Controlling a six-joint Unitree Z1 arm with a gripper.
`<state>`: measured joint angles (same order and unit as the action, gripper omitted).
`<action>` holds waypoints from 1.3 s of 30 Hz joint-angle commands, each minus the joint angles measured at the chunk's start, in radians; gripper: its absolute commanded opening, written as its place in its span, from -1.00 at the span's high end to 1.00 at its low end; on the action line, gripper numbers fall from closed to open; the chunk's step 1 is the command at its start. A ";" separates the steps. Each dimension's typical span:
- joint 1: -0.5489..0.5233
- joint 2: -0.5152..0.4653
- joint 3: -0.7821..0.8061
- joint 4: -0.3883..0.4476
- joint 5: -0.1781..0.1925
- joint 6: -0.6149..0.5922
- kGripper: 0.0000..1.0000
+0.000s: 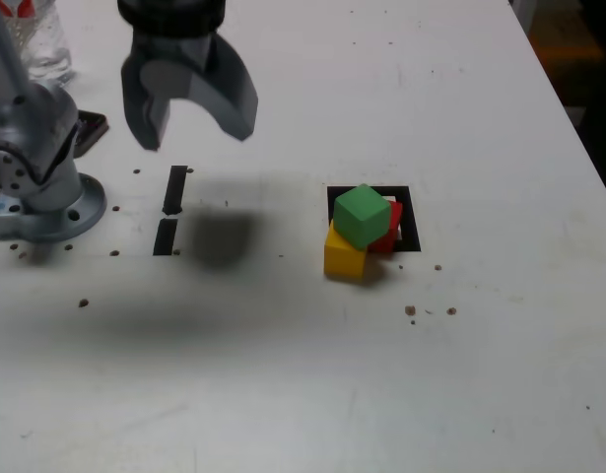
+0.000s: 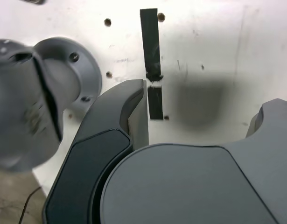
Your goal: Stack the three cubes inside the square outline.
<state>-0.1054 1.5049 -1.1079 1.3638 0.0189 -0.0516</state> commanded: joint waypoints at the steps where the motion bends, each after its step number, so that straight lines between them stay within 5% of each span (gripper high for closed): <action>1: 0.000 0.018 -0.164 0.038 -0.010 -0.003 -0.75; 8: -0.002 0.073 -0.372 0.122 -0.062 -0.019 -0.75; 17: -0.035 0.151 -0.512 0.164 -0.082 -0.098 -0.75; 39: -0.077 0.402 -0.650 0.211 -0.148 -0.224 -0.75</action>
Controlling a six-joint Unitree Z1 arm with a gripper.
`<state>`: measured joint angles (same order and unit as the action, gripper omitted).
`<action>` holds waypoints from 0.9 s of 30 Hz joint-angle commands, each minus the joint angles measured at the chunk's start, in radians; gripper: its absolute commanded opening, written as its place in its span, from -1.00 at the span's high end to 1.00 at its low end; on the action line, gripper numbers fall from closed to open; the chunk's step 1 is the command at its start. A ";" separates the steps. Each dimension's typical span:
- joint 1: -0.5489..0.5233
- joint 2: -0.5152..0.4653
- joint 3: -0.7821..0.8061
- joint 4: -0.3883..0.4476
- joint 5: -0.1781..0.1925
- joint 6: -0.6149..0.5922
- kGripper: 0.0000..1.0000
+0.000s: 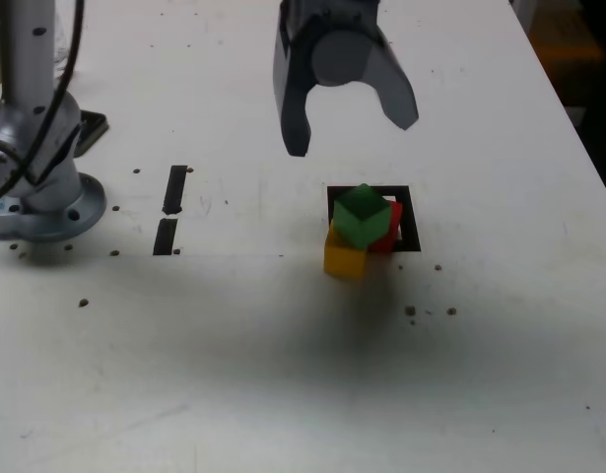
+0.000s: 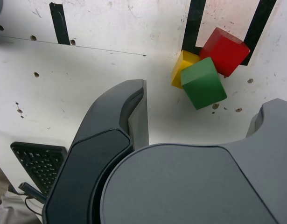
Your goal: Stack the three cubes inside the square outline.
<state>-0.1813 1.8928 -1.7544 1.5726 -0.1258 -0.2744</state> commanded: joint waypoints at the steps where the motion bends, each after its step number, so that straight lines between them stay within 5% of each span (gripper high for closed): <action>1: -0.001 0.023 -0.004 -0.001 -0.005 -0.001 -0.75; 27: 0.002 0.194 0.043 -0.086 -0.033 0.000 -0.75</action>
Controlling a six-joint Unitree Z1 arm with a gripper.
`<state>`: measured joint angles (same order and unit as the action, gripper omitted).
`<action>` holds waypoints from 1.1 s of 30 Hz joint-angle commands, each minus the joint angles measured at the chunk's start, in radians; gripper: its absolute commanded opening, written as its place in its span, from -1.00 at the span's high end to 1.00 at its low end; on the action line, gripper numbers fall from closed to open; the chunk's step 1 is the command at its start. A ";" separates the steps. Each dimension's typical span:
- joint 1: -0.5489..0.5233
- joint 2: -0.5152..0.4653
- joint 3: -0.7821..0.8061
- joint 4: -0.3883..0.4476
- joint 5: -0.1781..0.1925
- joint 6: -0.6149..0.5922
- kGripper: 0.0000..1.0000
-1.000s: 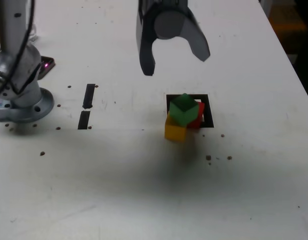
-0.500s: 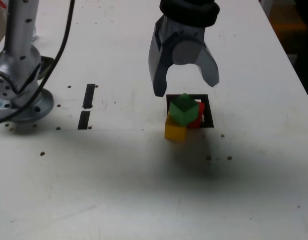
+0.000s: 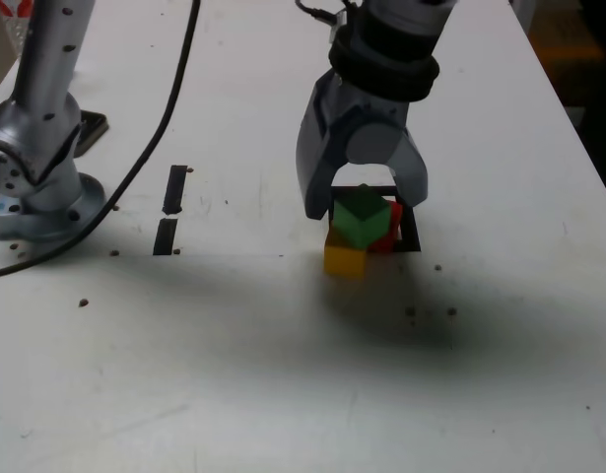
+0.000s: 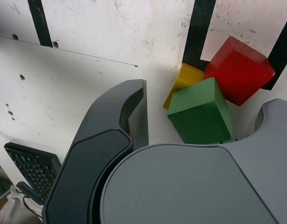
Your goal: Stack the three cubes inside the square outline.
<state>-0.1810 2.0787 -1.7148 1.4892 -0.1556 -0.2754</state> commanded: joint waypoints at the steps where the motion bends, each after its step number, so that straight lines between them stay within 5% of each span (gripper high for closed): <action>1: 0.002 0.011 0.005 -0.006 -0.004 0.002 -0.75; 13: 0.013 0.032 0.053 -0.068 -0.020 0.036 -0.58; 27: 0.014 0.022 0.078 -0.185 -0.015 0.064 0.50; 33: 0.014 0.014 0.088 -0.187 -0.016 0.067 0.60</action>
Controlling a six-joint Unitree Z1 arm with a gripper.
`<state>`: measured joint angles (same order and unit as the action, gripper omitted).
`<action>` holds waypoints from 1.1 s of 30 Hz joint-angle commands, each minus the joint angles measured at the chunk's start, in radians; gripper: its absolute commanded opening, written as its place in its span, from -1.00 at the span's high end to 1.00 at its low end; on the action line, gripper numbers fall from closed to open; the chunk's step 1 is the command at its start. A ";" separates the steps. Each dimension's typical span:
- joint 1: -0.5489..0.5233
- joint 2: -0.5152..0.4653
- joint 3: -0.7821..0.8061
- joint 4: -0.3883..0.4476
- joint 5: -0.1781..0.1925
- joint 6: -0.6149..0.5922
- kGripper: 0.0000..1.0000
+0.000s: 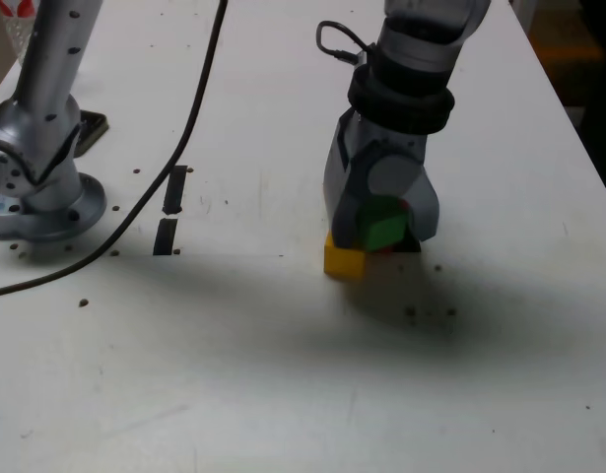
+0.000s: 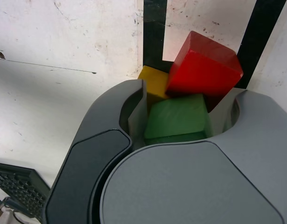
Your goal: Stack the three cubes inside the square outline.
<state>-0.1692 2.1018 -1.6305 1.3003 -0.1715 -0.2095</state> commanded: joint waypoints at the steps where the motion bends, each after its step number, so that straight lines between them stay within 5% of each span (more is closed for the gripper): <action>1: 0.002 -0.011 0.004 0.003 -0.001 0.001 0.61; 11: -0.006 -0.080 -0.048 0.085 0.010 0.001 0.62; 20: 0.042 -0.229 -0.041 0.205 0.097 0.021 0.62; 33: 0.162 -0.257 0.086 0.139 0.132 0.179 0.62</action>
<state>-0.0108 1.8521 -1.5498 1.4461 -0.0395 -0.0405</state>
